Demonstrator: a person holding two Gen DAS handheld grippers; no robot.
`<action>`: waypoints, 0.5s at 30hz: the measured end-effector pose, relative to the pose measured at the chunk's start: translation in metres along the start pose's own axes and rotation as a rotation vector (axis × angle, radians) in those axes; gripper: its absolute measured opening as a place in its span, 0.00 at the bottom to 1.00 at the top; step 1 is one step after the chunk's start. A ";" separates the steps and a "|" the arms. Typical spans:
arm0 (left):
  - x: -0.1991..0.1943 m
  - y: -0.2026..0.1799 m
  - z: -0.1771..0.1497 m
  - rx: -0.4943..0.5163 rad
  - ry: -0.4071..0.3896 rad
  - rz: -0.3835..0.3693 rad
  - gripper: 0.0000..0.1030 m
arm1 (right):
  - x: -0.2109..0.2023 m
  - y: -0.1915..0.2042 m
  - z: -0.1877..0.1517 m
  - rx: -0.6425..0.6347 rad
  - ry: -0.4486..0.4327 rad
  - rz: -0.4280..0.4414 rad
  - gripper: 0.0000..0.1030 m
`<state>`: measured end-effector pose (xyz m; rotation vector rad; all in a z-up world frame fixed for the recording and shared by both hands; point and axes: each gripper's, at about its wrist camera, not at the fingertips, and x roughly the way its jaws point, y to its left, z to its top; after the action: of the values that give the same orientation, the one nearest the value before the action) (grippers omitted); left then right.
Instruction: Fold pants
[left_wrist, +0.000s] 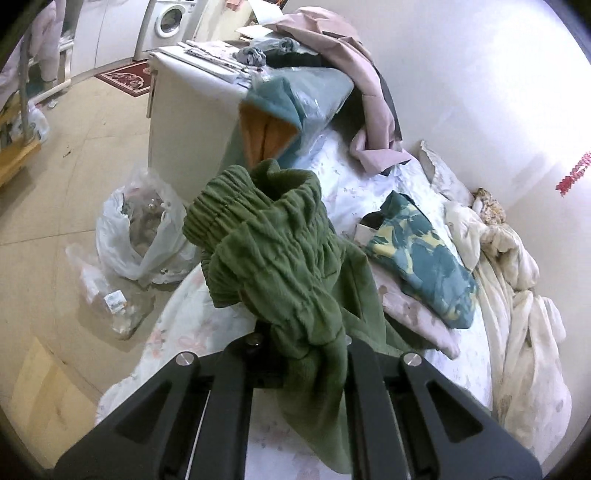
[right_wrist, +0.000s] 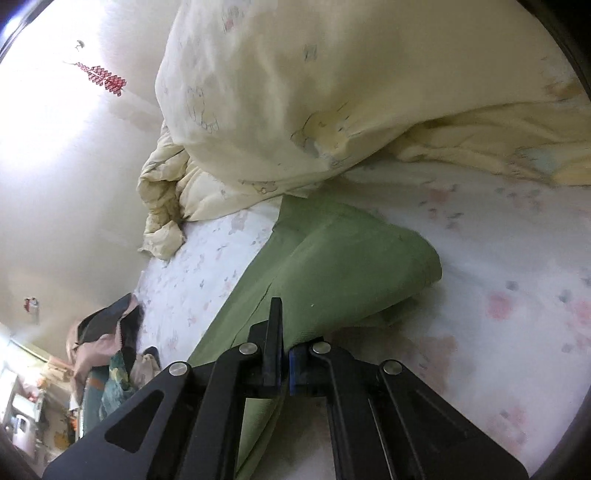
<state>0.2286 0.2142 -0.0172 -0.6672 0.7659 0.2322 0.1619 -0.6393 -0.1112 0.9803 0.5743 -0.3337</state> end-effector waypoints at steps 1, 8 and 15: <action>-0.008 0.005 0.002 0.007 -0.001 -0.001 0.05 | -0.009 0.002 -0.003 -0.018 0.002 -0.022 0.00; -0.038 0.051 -0.003 0.039 0.102 0.024 0.05 | -0.071 -0.023 -0.032 0.027 0.046 -0.143 0.00; -0.072 0.092 -0.036 0.092 0.171 0.085 0.05 | -0.114 -0.036 -0.063 0.027 0.104 -0.309 0.00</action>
<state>0.1184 0.2657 -0.0289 -0.5725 0.9644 0.2178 0.0329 -0.6036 -0.0953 0.9387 0.8202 -0.5687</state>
